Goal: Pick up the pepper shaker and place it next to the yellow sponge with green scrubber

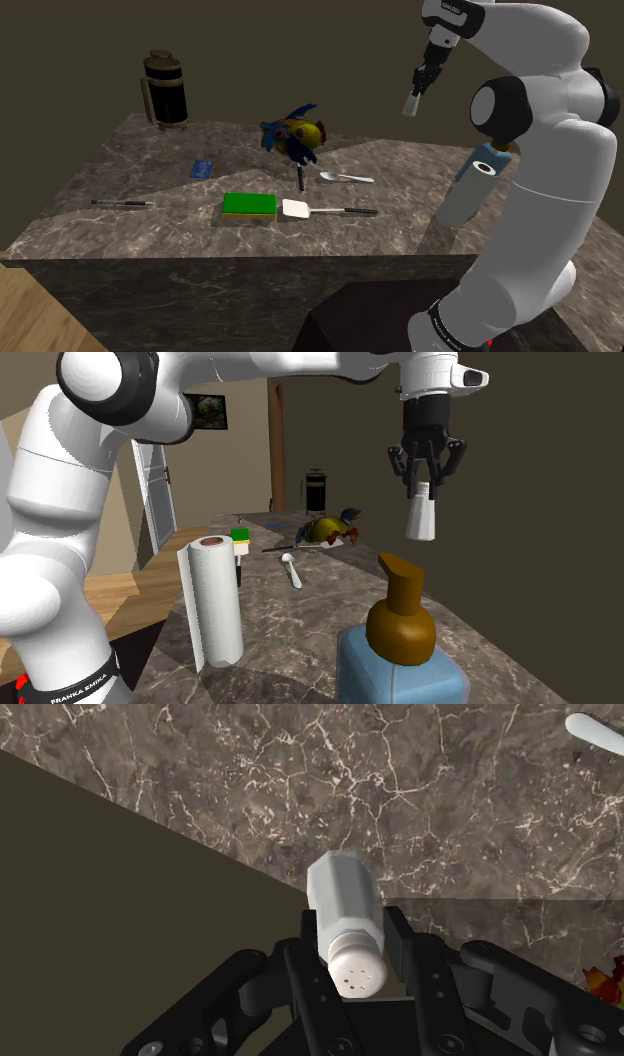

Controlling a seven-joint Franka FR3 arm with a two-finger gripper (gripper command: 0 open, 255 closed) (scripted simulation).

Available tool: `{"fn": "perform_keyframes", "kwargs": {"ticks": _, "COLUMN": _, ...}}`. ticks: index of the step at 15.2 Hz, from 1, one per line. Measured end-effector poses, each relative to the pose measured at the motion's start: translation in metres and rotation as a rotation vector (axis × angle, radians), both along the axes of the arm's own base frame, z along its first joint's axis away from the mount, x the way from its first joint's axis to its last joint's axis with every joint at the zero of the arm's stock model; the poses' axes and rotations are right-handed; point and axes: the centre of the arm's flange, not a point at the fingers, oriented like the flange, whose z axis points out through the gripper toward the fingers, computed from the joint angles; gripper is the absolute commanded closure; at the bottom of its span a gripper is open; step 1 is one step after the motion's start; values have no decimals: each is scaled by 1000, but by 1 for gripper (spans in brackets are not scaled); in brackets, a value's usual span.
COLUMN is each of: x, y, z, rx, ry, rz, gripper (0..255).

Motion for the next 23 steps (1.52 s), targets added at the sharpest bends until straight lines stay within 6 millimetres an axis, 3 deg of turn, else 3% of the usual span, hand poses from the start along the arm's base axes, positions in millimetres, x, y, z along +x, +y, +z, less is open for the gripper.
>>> {"fn": "perform_keyframes", "kwargs": {"ticks": 23, "x": 49, "y": 295, "z": -37, "rx": -1, "ry": 0, "rz": 1, "gripper": 255}}
